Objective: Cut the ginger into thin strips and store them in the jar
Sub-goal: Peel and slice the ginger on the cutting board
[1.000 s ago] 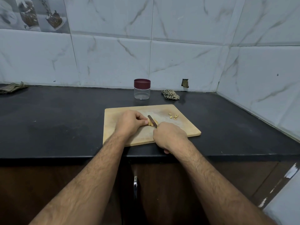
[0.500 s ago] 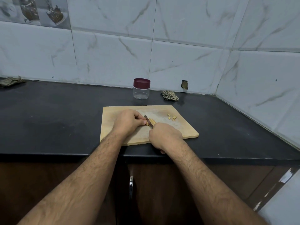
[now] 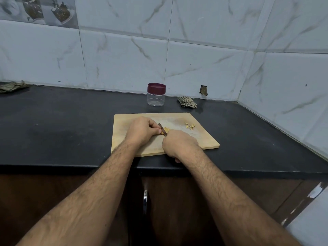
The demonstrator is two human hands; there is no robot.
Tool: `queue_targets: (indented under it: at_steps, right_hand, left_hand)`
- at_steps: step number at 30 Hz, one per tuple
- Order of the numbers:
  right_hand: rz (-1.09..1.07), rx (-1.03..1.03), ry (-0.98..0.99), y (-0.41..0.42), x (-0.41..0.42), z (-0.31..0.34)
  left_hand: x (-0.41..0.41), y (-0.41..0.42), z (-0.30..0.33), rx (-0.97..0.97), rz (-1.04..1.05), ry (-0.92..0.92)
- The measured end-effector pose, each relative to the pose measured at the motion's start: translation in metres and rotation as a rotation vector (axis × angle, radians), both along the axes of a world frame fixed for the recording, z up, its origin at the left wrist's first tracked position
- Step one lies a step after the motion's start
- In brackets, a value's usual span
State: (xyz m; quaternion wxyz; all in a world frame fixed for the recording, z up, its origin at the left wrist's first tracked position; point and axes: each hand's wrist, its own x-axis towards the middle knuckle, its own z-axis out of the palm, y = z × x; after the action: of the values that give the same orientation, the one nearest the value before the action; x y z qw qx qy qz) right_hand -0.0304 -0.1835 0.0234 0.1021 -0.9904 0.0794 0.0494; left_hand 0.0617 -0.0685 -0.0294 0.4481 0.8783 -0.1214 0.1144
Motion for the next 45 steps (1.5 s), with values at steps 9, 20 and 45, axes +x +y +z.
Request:
queue_targets:
  at_steps: [9,20,45]
  right_hand:
    - [0.023,-0.053,0.076,0.007,0.006,0.01]
    - [0.044,-0.102,0.067,0.007,-0.004,0.008]
    - [-0.017,0.059,0.101,-0.021,-0.025,0.0]
  left_hand:
    - [-0.003,0.0,0.003,0.033,-0.003,-0.016]
    - [-0.007,0.0,0.003,0.049,-0.001,-0.046]
    - [-0.013,-0.002,0.005,0.106,-0.011,-0.056]
